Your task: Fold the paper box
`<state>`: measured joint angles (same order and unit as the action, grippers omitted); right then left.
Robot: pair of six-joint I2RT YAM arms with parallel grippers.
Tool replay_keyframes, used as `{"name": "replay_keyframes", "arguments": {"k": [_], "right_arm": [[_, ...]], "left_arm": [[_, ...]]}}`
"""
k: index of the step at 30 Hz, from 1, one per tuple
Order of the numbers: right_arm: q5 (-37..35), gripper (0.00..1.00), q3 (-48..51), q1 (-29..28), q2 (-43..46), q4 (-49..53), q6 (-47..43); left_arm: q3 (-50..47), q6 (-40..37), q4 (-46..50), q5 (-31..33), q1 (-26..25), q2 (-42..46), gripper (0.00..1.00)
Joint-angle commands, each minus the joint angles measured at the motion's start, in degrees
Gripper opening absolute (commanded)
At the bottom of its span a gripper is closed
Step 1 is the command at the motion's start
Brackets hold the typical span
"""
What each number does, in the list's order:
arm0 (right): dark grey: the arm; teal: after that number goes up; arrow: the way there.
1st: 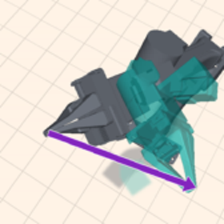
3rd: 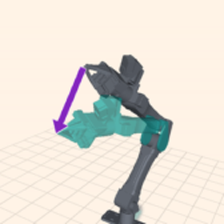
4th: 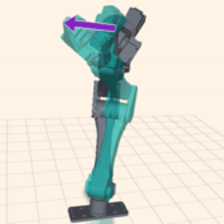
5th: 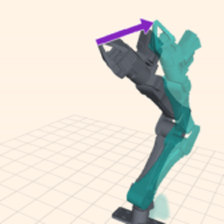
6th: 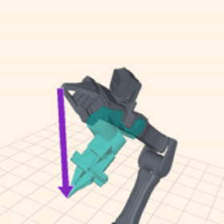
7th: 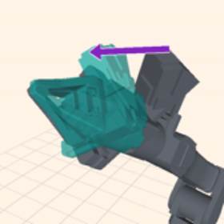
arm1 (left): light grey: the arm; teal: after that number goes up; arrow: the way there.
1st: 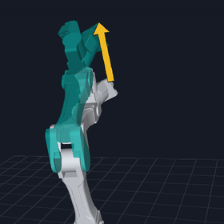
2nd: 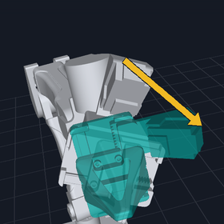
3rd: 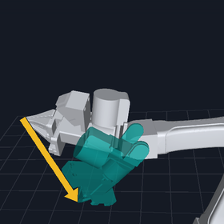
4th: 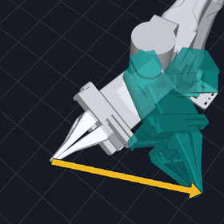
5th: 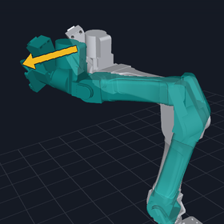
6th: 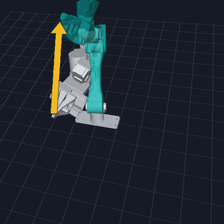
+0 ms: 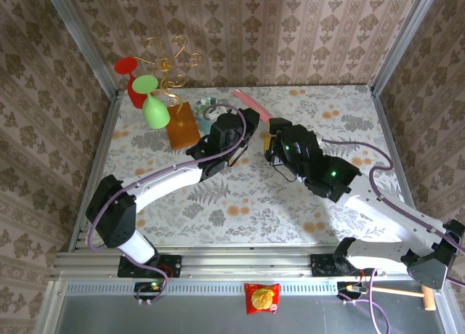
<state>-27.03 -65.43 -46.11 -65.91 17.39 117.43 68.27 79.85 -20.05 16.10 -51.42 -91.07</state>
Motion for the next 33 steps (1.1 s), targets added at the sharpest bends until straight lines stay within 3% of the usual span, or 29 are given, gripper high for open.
{"name": "replay_keyframes", "arguments": {"k": [1, 15, 20, 24, 26, 30, 33], "right_arm": [[-6.98, 0.54, 2.56, 0.58, 0.50, -2.56, 6.31], [-7.79, 0.41, 6.10, 6.76, -2.70, -12.26, 3.72], [-7.34, 0.29, 5.46, 7.96, -3.87, -13.68, 2.53], [-6.92, 0.11, 4.52, 9.33, -3.83, -12.25, 0.77], [-6.42, 0.00, 4.15, 10.42, -3.38, -10.60, -0.32], [-2.01, 0.00, 1.97, 14.75, -1.53, -7.51, -5.97], [6.43, 0.00, -2.26, 19.93, -0.24, -2.08, -10.72]], "left_arm": [[-0.83, -2.83, -4.94, 1.48, -0.70, -0.48, 0.00], [-0.42, -2.69, -6.65, 0.78, -2.59, -1.97, 0.00], [-0.39, -2.76, -6.32, 0.87, -2.83, -1.86, 0.00], [-0.37, -2.76, -6.32, 0.48, -2.85, -1.67, 0.00], [-0.10, -2.99, -6.30, -0.52, -2.72, -1.59, 0.12], [2.62, -5.39, 1.28, -4.56, -0.99, 1.28, 0.50], [4.99, -9.22, 13.48, -4.09, 1.40, 6.46, 0.63]]}}
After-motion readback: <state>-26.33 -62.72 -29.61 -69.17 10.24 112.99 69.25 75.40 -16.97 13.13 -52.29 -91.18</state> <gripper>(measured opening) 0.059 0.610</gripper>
